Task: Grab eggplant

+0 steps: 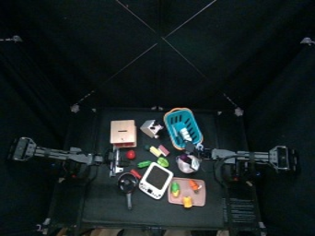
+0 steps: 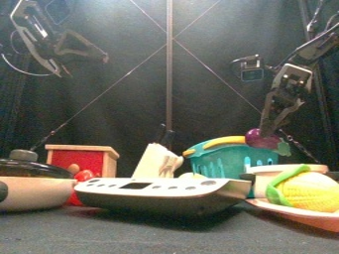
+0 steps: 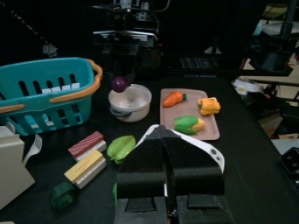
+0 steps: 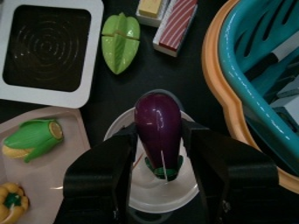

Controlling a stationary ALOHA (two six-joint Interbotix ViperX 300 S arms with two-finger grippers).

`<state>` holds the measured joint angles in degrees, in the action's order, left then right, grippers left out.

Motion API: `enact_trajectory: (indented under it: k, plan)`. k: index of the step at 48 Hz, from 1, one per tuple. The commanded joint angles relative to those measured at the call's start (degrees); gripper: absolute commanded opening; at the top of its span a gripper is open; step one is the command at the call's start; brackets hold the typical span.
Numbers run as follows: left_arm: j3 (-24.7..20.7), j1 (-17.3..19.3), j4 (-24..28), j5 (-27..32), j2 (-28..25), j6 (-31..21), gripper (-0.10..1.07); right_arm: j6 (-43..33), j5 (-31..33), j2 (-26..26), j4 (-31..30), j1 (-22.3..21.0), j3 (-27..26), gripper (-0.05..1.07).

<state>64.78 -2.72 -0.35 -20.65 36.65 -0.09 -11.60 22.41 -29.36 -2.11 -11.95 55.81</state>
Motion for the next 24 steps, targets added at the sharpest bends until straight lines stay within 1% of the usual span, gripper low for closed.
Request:
enact_trajectory:
  k: [1,24]
  plan:
    - [-1.05,-0.09,0.0,-0.62,0.18,0.0,0.01,0.18,-0.53,-1.67,0.0,0.0,-0.35,0.67]
    - [-0.79,-0.09,0.0,-0.62,0.18,-0.09,0.01,0.18,-2.11,-1.85,-0.26,-0.09,-0.35,0.67]
